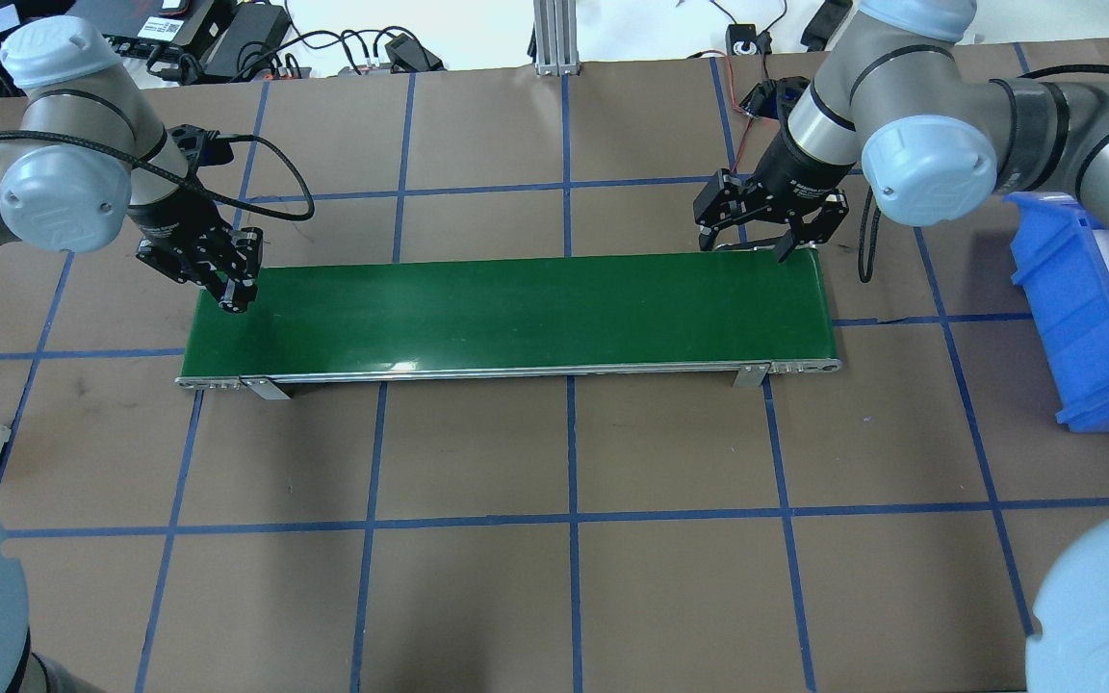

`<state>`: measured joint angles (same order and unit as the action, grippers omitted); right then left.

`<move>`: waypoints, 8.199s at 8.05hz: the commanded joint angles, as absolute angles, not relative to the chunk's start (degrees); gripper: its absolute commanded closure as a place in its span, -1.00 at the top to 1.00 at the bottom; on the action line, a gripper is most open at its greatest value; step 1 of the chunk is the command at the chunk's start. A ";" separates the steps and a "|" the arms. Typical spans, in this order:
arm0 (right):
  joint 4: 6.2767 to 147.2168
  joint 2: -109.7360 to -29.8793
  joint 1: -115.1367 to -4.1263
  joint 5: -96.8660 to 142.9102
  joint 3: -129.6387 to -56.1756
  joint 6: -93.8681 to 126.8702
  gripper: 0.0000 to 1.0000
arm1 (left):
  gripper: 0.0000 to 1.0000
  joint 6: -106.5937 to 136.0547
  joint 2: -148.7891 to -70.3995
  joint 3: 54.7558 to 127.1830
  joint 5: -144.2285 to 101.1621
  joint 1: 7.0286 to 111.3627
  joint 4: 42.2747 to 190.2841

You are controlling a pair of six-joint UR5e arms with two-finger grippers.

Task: Move capacitor from left to right
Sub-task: 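Carry the capacitor over the near end of the green conveyor with the left gripper, then release the capacitor onto the belt and raise the left gripper, then hold the right gripper open above the belt while the capacitor rides toward it, then lower the right gripper and grasp the capacitor on the belt, then lift the capacitor with the right gripper and carry it to the blue bin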

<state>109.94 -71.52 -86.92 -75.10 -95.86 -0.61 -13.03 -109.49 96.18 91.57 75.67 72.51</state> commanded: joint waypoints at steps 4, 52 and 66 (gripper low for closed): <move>111.36 -69.52 -87.01 -76.82 -95.98 -2.81 1.00 | -0.60 -12.05 -110.48 97.82 88.95 75.67 71.54; 108.72 -66.36 -90.26 -70.04 -96.06 -1.67 1.00 | 1.00 -0.18 -90.79 81.12 90.26 91.49 91.41; 104.94 -76.63 -71.77 -96.68 -91.93 -20.95 -1.00 | 1.00 -0.18 -90.88 81.12 90.26 91.49 91.32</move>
